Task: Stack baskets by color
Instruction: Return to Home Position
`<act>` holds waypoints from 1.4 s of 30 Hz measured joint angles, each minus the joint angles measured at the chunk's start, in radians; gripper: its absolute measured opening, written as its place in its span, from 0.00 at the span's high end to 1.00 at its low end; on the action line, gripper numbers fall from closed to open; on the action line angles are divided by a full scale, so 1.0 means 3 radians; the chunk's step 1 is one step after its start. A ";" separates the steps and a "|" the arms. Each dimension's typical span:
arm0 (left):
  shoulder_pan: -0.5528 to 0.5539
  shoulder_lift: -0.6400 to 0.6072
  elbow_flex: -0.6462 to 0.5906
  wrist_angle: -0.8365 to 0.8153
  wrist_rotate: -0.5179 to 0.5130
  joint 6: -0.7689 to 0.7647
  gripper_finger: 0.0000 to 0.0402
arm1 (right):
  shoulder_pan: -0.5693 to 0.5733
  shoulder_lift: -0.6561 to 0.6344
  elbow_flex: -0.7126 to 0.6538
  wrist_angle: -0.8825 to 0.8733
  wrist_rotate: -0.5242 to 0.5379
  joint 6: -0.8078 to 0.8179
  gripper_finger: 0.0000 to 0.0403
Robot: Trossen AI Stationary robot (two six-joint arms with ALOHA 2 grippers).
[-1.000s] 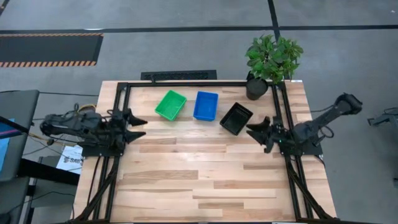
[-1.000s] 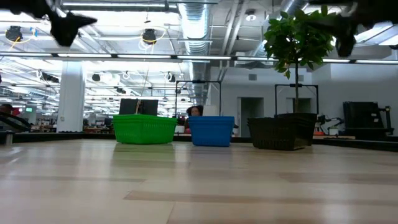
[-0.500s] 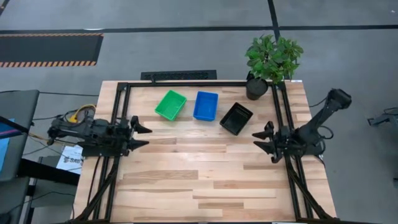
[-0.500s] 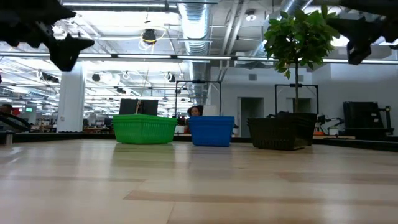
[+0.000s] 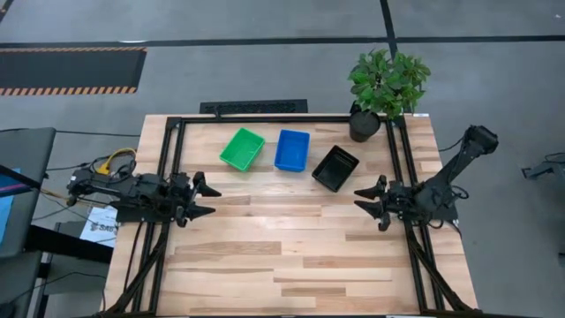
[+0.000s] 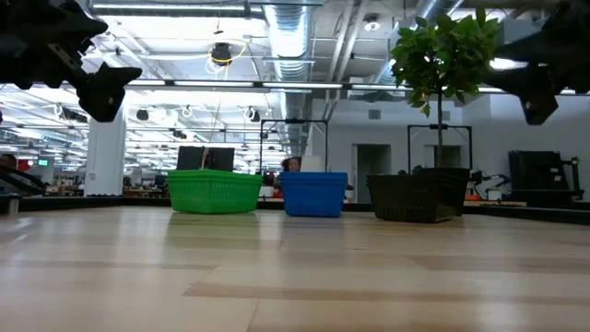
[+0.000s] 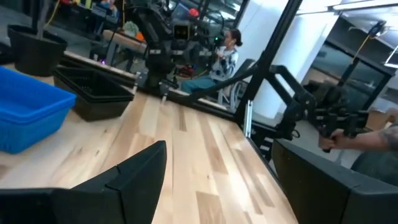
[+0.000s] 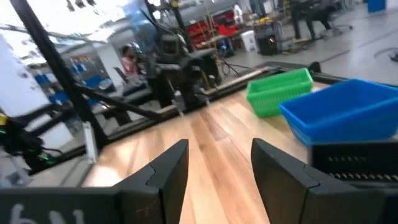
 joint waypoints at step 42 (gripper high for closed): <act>0.0000 -0.0006 -0.0011 0.0007 -0.0001 -0.0045 0.31 | 0.0000 -0.0001 -0.0009 -0.0375 0.0089 0.0422 0.51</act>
